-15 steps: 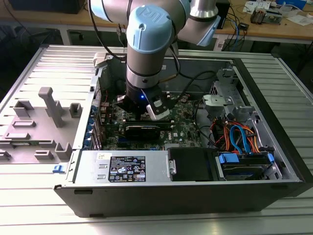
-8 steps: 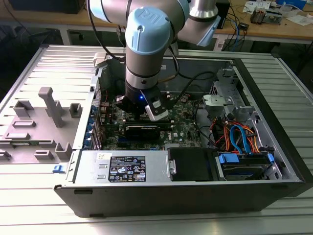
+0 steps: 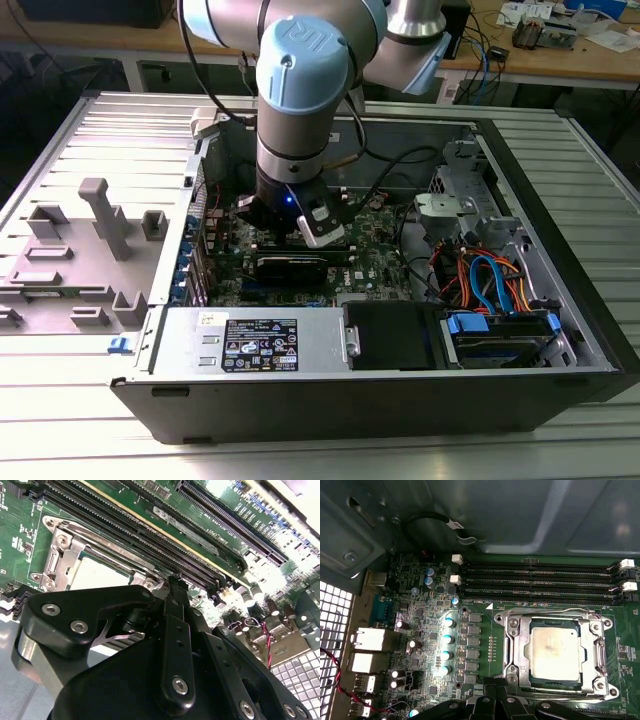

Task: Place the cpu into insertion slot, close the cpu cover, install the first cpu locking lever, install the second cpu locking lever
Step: 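Install the second cpu locking lever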

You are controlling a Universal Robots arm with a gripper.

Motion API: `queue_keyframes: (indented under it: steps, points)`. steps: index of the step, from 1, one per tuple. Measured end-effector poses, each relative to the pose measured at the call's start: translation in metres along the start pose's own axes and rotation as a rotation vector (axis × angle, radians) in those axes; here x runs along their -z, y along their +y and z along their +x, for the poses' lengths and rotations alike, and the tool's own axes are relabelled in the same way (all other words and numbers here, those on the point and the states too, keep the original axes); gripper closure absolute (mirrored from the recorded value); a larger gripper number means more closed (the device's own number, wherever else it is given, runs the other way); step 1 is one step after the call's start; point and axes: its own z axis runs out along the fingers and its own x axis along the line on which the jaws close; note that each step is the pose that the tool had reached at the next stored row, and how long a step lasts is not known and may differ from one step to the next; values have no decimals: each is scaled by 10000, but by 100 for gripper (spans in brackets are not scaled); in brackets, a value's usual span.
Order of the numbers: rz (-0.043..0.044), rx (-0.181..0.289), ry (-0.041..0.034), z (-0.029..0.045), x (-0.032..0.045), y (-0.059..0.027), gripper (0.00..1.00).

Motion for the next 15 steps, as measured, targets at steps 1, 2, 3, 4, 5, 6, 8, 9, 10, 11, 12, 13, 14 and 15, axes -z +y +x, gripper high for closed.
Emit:
queue_keyframes:
  steps: [1, 2, 3, 4, 5, 6, 8, 9, 10, 11, 12, 13, 14, 15]
  points:
    - [-61, 4, -4, -1, -8, -1, 89]
    - [-119, 9, -8, -1, -13, -3, 89]
    - [-166, 13, -10, -2, -16, -3, 89]
    - [-207, 16, -12, -2, -18, -4, 89]
    - [-292, 22, -16, -2, -22, -5, 89]
    - [-339, 26, -18, -2, -24, -5, 89]
    - [-443, 33, -23, -2, -28, -6, 89]
    - [-495, 38, -25, -2, -30, -11, 89]
    - [-528, 40, -28, -2, -32, -20, 89]
    - [-535, 40, -28, -1, -31, -32, 89]
    - [-541, 41, -30, 0, -29, -54, 89]
    - [-537, 39, -30, 0, -29, -56, 89]
    - [-535, 39, -29, 1, -30, -57, 89]
    - [-534, 40, -28, 0, -33, -59, 89]
